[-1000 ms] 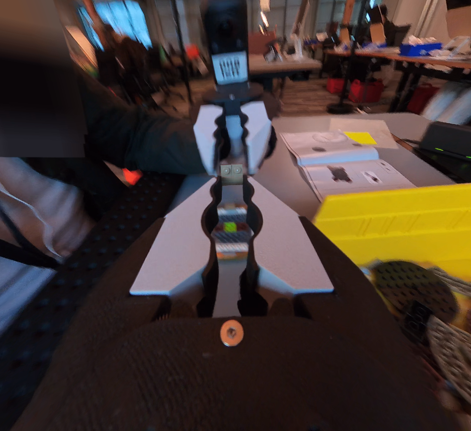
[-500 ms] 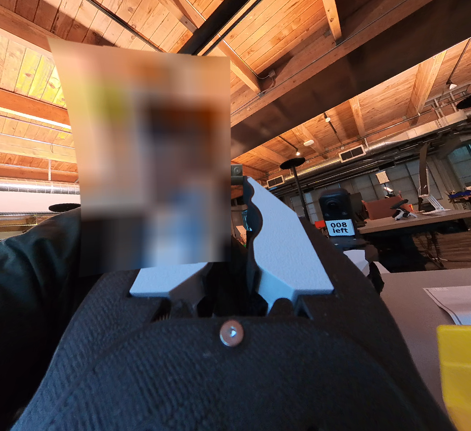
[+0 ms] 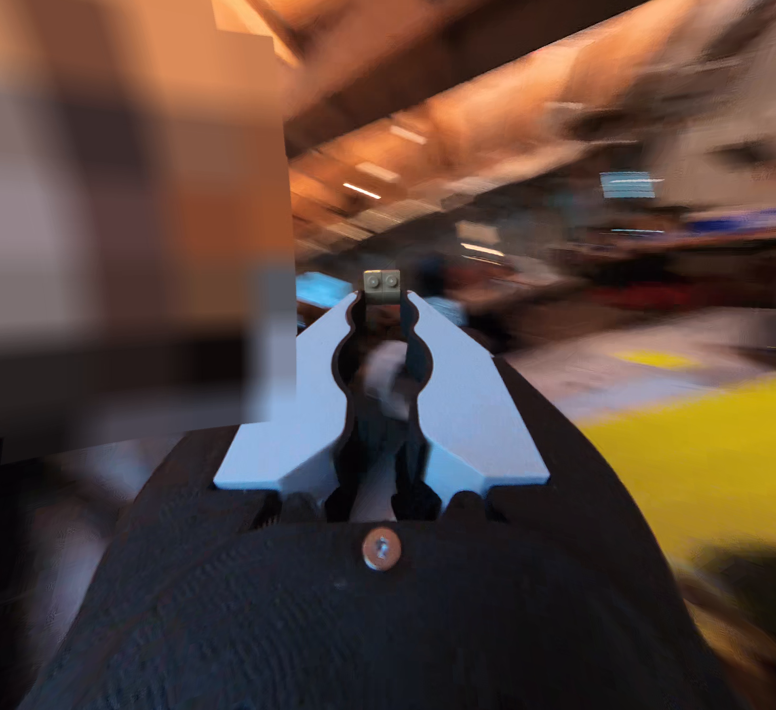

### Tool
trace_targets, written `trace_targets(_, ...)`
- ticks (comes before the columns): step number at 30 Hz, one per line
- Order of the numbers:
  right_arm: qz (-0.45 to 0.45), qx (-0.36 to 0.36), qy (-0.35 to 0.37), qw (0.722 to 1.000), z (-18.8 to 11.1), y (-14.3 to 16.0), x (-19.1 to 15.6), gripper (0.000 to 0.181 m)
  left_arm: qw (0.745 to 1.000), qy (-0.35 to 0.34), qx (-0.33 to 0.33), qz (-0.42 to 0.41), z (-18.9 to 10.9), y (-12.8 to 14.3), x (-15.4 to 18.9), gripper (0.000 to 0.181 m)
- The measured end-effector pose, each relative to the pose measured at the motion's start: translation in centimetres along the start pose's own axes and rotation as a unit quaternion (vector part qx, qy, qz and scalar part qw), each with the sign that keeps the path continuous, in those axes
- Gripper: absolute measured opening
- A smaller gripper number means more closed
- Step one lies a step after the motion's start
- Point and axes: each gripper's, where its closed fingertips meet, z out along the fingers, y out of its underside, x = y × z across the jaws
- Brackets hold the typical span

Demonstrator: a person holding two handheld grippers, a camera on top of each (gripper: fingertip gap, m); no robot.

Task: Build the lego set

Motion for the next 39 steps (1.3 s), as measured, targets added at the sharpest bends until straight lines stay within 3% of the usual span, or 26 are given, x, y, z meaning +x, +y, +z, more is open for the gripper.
trace_targets(1,-0.061,-0.025,0.056,0.996,0.2,0.5,0.9,0.013,1.0,-0.005,0.003,0.005,-0.1,-0.1,-0.1,0.041)
trace_targets(3,-0.125,-0.083,0.096,0.984,0.6,1.5,1.0,0.014,1.0,-0.014,0.009,0.011,-0.3,-0.5,-0.3,0.04)
trace_targets(9,-0.121,-0.137,0.096,0.978,1.7,4.0,1.1,0.014,1.0,-0.023,0.019,0.004,-0.2,-0.9,-0.4,0.04)
trace_targets(21,-0.129,-0.179,0.078,0.972,2.6,6.2,0.6,0.014,0.996,-0.055,0.06,0.032,-0.1,-2.9,0.3,0.033)
trace_targets(39,-0.141,-0.221,0.065,0.963,3.2,8.1,0.2,0.014,0.994,-0.054,0.037,0.087,0.6,-2.1,1.2,0.014)
